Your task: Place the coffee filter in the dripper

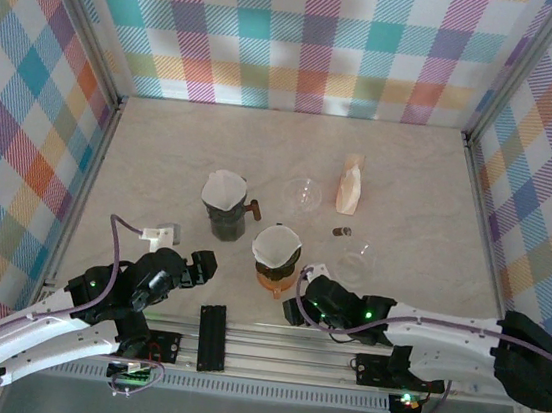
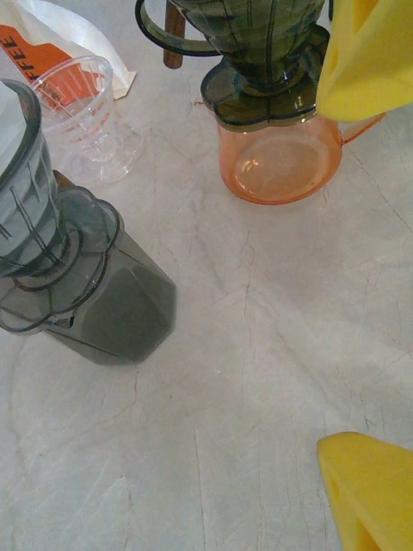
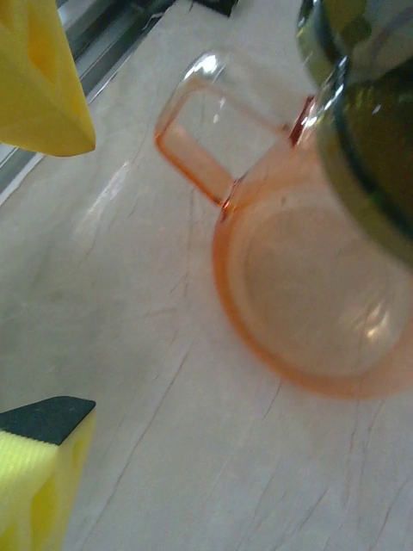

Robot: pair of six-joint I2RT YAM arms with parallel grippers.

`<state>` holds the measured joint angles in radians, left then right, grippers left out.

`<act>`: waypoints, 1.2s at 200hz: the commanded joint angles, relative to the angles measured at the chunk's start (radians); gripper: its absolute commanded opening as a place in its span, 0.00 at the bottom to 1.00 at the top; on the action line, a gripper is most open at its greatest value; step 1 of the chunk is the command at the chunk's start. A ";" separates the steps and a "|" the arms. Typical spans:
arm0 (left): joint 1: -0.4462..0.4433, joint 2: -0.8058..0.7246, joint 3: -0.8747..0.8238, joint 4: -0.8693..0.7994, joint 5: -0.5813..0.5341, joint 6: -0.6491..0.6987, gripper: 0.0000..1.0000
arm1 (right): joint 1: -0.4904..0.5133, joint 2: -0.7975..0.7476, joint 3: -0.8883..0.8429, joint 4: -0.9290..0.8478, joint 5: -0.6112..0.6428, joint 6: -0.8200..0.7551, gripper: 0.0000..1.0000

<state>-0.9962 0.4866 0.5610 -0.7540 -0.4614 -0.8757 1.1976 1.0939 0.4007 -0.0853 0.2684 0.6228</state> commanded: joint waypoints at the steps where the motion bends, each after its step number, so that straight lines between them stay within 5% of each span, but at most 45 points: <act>1: 0.006 -0.011 0.037 -0.024 -0.029 -0.013 0.93 | 0.005 0.045 -0.029 0.195 -0.032 -0.052 0.76; 81: 0.006 -0.010 0.037 -0.030 -0.033 -0.016 0.93 | -0.032 0.213 -0.023 0.374 -0.018 -0.164 0.78; 240: 0.008 0.028 0.010 0.011 0.000 -0.016 0.93 | -0.223 0.438 0.134 0.516 -0.212 -0.368 0.74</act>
<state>-0.9924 0.5049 0.5694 -0.7574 -0.4625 -0.8829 0.9928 1.4902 0.4900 0.3706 0.1074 0.2897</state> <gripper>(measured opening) 0.929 0.748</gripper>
